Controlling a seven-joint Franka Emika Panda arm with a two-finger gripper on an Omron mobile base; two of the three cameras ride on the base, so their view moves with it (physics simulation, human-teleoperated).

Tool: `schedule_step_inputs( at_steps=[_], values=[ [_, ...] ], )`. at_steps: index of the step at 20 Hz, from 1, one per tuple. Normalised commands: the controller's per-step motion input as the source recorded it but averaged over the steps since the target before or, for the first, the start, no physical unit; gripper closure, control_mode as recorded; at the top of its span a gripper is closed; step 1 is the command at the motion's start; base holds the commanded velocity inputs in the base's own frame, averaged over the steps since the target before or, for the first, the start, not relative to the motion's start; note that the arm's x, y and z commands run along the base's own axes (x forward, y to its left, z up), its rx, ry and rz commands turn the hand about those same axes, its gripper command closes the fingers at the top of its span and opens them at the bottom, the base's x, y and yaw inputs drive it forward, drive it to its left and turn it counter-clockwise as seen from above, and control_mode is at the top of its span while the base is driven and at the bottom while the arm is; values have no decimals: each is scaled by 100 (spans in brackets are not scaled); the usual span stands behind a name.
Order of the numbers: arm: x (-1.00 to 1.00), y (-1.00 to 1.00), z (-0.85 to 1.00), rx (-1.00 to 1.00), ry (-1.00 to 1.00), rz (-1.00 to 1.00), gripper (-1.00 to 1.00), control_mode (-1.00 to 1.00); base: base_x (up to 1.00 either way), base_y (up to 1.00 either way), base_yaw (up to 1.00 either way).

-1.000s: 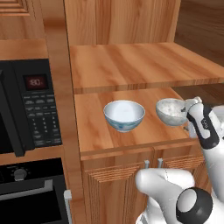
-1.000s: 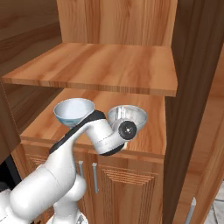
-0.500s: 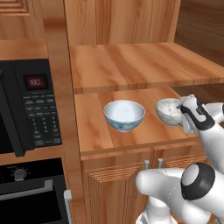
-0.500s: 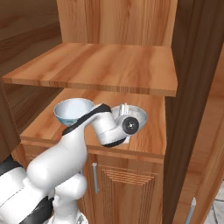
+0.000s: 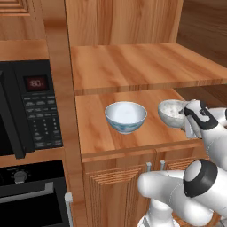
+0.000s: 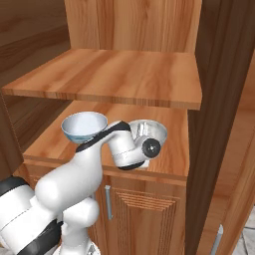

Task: Pick up the bowls from the cabinet and place each bowl in front of a stool on the dining counter.

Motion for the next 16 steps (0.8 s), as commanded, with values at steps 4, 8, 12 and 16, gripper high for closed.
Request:
schedule_step_inputs(
  at_steps=[4,8,12,16],
  values=[
    [0,0,0,0,0,0,-100,-100,0,0,0],
    [0,0,0,0,0,0,-100,-100,0,0,0],
    [0,0,0,0,0,0,100,-100,0,0,0],
    [0,0,0,0,0,0,100,-100,0,0,0]
  ],
)
